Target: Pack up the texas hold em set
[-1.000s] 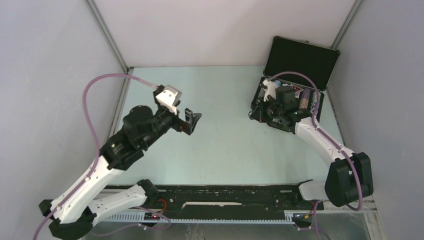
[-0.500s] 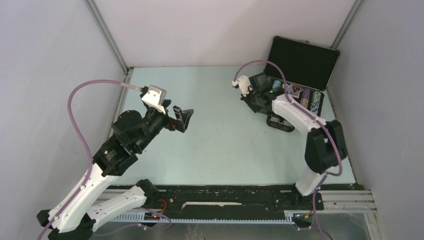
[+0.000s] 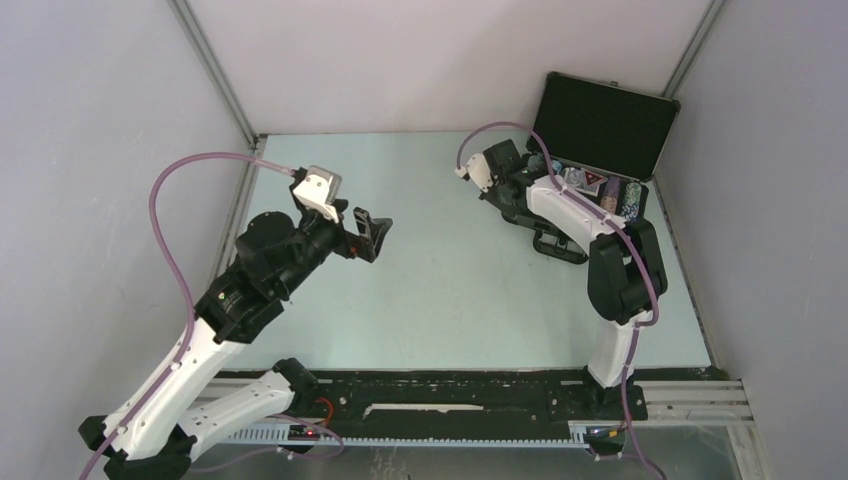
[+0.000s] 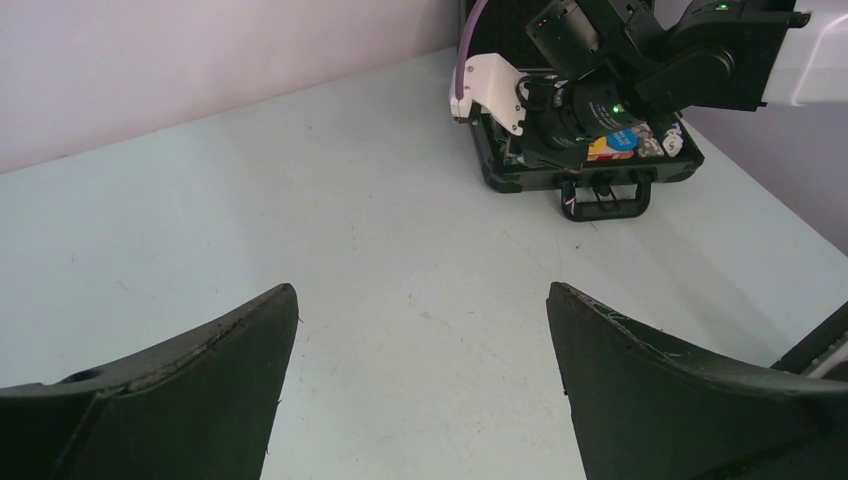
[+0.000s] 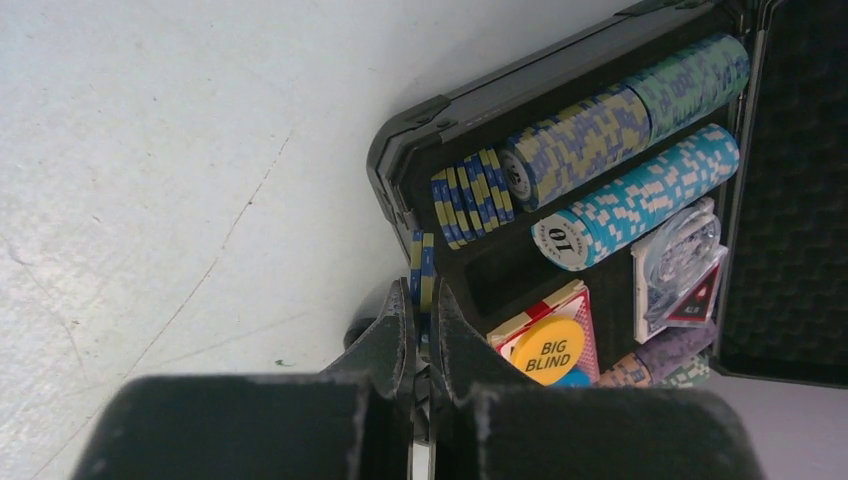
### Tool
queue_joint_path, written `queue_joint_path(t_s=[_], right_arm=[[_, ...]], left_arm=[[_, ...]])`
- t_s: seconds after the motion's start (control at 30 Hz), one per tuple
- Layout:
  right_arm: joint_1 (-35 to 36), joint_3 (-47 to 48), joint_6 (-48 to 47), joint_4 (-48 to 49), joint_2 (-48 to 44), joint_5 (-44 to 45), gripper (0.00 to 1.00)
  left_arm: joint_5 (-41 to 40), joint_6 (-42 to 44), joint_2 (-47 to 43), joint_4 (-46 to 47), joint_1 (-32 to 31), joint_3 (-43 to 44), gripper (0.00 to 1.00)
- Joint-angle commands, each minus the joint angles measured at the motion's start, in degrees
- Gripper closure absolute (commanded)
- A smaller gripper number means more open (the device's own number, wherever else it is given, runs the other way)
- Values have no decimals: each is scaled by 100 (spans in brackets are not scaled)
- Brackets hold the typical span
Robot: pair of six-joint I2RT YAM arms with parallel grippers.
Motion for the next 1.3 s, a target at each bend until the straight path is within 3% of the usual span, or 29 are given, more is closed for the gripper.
queue_joint_path(t_s=[0.0, 0.27, 1.27], right_arm=[[38, 253, -332, -68, 125, 181, 100], [-107, 36, -688, -78, -44, -266, 100], [-138, 292, -682, 88, 391, 64, 100]], left_arm=[[36, -55, -14, 74, 45, 52, 0], [135, -78, 46, 83, 45, 48, 0], [51, -25, 34, 30, 65, 64, 0]])
